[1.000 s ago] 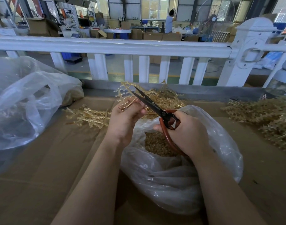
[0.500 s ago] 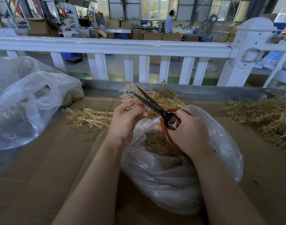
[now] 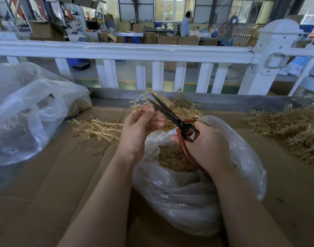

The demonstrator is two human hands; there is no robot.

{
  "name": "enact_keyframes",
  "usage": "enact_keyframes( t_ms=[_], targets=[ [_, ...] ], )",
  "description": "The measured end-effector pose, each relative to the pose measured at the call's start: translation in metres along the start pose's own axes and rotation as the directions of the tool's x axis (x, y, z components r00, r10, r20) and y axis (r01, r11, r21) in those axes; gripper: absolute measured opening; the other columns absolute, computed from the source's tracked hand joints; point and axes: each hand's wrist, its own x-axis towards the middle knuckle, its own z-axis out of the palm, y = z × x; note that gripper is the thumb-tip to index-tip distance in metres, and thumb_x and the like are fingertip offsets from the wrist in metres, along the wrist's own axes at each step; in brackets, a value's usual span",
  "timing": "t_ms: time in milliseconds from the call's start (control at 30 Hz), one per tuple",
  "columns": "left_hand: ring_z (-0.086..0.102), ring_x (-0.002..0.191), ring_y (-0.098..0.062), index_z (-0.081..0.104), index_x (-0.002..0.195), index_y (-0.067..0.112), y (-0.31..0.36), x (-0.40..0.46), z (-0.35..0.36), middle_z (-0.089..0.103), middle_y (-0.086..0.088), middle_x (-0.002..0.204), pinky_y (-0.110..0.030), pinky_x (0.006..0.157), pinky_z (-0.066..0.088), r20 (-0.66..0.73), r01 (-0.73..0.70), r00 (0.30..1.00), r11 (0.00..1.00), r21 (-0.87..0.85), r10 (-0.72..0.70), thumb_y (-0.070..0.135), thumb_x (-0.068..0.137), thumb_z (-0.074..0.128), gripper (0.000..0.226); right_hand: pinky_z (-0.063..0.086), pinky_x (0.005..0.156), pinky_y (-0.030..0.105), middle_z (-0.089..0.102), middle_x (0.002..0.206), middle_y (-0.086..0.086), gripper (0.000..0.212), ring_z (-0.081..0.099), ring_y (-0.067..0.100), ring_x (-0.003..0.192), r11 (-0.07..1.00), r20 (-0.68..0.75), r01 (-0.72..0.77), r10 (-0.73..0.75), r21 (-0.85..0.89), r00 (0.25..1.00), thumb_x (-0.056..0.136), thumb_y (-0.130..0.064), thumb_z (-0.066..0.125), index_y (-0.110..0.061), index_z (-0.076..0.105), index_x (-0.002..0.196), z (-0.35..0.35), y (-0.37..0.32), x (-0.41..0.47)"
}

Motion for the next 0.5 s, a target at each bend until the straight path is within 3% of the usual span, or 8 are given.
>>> enact_keyframes(
  t_ms=[167, 267, 367, 500],
  targets=[
    [0.062, 0.069, -0.010, 0.067, 0.099, 0.001, -0.0015, 0.0003, -0.0007, 0.070, -0.002, 0.077, -0.031, 0.083, 0.053, -0.026, 0.023, 0.999, 0.998, 0.058, -0.021, 0.006, 0.092, 0.064, 0.009, 0.036, 0.058, 0.012, 0.058, 0.076, -0.026, 0.067, 0.053, -0.007, 0.070, 0.997, -0.006, -0.050, 0.050, 0.062, 0.999, 0.065, -0.092, 0.043, -0.033, 0.062, 0.092, -0.0006, 0.0004, 0.0005],
    [0.059, 0.065, -0.010, 0.070, 0.088, 0.007, 0.0000, -0.0007, 0.0000, 0.068, 0.001, 0.069, -0.029, 0.079, 0.052, -0.008, 0.006, 1.000, 0.996, 0.093, -0.006, 0.006, 0.090, 0.065, 0.005, 0.033, 0.058, 0.009, 0.055, 0.076, -0.028, 0.066, 0.052, -0.004, 0.069, 0.999, -0.017, -0.001, 0.002, 0.048, 1.000, 0.068, -0.089, 0.044, -0.033, 0.064, 0.096, -0.0004, -0.0016, -0.0009],
    [0.059, 0.064, -0.011, 0.073, 0.072, 0.017, -0.0004, -0.0009, -0.0022, 0.066, 0.001, 0.066, -0.026, 0.075, 0.052, 0.010, -0.009, 1.000, 0.995, 0.100, 0.008, 0.005, 0.089, 0.065, 0.022, 0.029, 0.060, 0.004, 0.052, 0.084, -0.027, 0.072, 0.049, -0.003, 0.074, 0.999, -0.004, 0.036, -0.036, 0.002, 0.999, 0.070, -0.088, 0.044, -0.030, 0.067, 0.107, -0.0004, -0.0029, -0.0012],
    [0.061, 0.066, -0.008, 0.075, 0.065, 0.023, -0.0005, -0.0005, -0.0045, 0.067, 0.004, 0.066, -0.022, 0.074, 0.052, 0.054, -0.003, 0.999, 0.995, 0.097, -0.002, 0.005, 0.088, 0.065, 0.031, 0.032, 0.058, 0.006, 0.052, 0.080, -0.025, 0.072, 0.050, -0.002, 0.071, 0.999, 0.022, 0.046, -0.045, -0.024, 0.999, 0.070, -0.090, 0.041, -0.031, 0.065, 0.104, -0.0006, -0.0026, -0.0002]
  ],
)
